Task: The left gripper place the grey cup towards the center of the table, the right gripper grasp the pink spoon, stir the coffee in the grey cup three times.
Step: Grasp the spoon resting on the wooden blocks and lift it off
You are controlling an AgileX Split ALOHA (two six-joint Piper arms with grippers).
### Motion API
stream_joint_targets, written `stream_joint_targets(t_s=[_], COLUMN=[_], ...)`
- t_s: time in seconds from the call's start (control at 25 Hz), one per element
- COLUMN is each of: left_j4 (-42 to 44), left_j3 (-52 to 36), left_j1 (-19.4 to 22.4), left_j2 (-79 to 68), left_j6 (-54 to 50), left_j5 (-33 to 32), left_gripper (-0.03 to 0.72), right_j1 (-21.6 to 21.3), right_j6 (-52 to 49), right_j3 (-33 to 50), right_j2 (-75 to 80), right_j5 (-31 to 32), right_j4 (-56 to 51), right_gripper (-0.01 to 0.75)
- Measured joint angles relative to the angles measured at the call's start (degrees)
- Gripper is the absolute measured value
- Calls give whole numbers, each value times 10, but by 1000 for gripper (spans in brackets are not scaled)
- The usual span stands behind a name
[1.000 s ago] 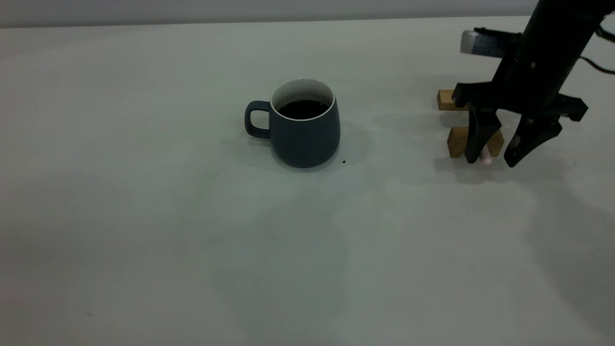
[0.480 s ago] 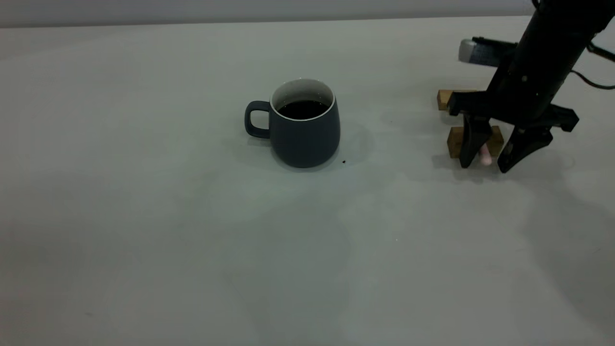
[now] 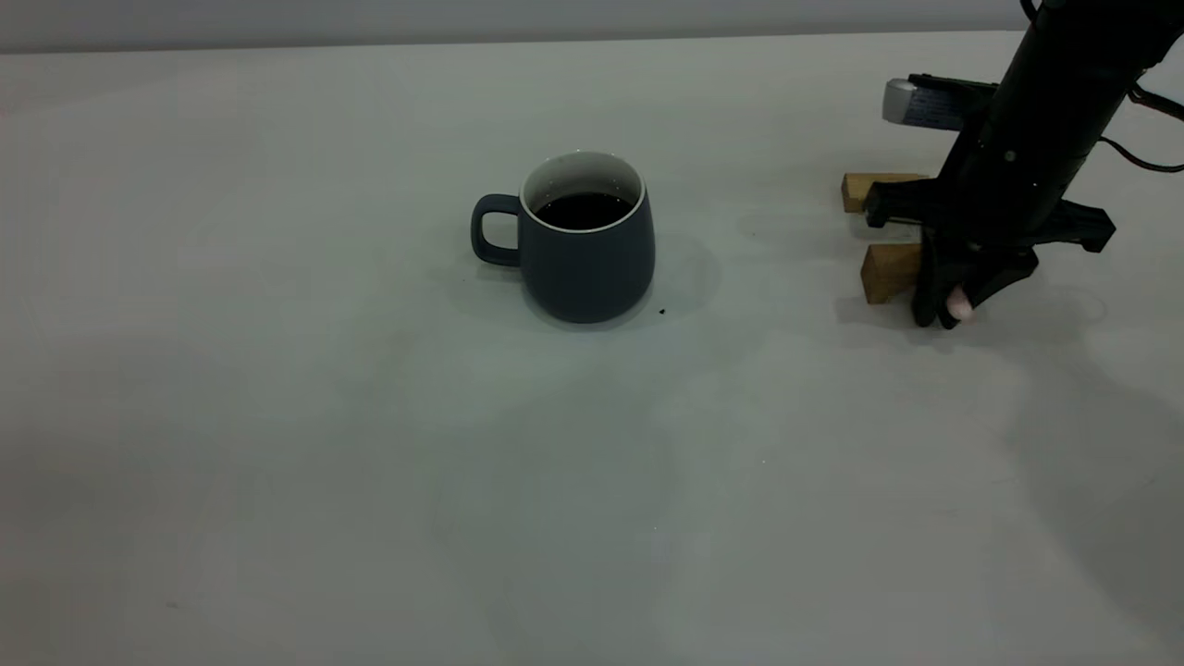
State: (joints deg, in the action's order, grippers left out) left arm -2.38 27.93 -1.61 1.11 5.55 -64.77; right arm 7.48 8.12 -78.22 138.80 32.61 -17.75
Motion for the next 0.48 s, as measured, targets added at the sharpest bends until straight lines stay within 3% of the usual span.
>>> stream_joint_targets(t_s=[0.32,0.48], left_j4=[0,0], left_j3=[0,0], left_j1=[0,0], left_j2=[0,0], left_j6=[0,0], left_j5=[0,0], left_gripper=[519,519], right_j1=[0,0], right_j6=[-1,0], right_j3=[0,0], right_j2=[-52,-110], right_j5=[34,83], right_j4=[12,-63], right_gripper=[105,105])
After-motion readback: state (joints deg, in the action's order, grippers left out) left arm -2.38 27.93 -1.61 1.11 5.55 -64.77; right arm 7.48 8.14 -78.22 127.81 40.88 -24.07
